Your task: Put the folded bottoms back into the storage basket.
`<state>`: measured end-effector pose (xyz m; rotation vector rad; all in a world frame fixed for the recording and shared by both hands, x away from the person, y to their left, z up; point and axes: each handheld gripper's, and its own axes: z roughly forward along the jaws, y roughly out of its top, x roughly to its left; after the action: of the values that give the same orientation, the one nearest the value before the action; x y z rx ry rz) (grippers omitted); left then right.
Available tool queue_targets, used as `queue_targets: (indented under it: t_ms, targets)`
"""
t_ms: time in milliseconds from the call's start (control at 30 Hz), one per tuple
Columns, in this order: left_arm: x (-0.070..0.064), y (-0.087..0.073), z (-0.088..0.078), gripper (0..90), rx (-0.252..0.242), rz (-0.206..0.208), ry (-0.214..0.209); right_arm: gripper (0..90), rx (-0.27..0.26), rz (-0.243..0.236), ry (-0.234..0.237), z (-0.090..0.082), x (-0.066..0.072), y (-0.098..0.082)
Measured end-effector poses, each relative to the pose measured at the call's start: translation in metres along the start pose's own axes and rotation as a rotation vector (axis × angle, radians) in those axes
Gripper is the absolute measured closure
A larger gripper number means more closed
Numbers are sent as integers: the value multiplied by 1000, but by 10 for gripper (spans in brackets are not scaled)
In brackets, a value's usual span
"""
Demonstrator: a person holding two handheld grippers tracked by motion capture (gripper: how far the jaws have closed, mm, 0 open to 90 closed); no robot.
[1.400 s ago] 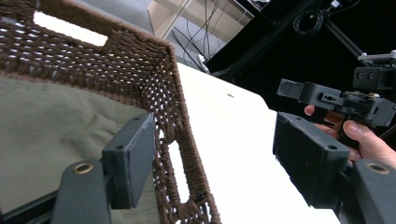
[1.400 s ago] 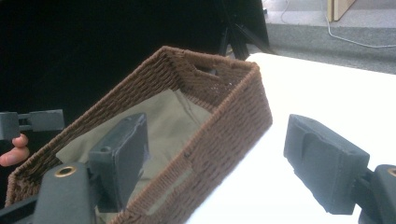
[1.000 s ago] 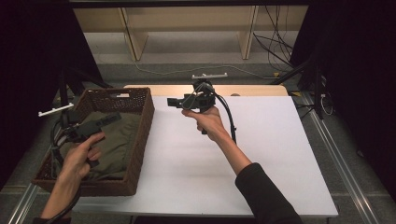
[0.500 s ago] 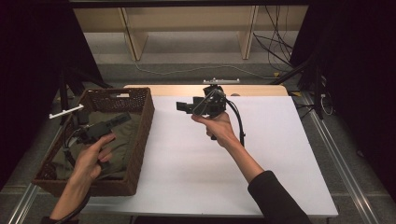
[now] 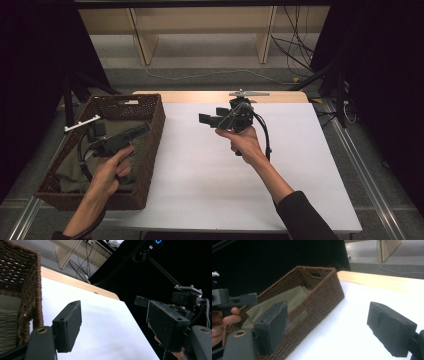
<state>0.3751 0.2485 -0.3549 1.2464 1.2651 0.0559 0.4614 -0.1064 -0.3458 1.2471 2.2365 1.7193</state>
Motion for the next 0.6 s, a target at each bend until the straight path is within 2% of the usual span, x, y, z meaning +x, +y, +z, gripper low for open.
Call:
queue_targets:
  t_ms: [133, 267, 367, 600]
  targets:
    - [-3, -4, 4, 269, 10, 6, -13, 184, 0, -21, -19, -8, -2, -3]
    - [-7, -9, 8, 258, 15, 17, -27, 180, -16, -24, -15, -18, -3, -8]
    - [-11, -13, 10, 250, 6, 34, -22, 169, -20, -28, -23, -24, -4, -12]
    - [-19, -23, 19, 224, 26, 88, -39, 119, -29, -24, -44, -34, -6, -23]
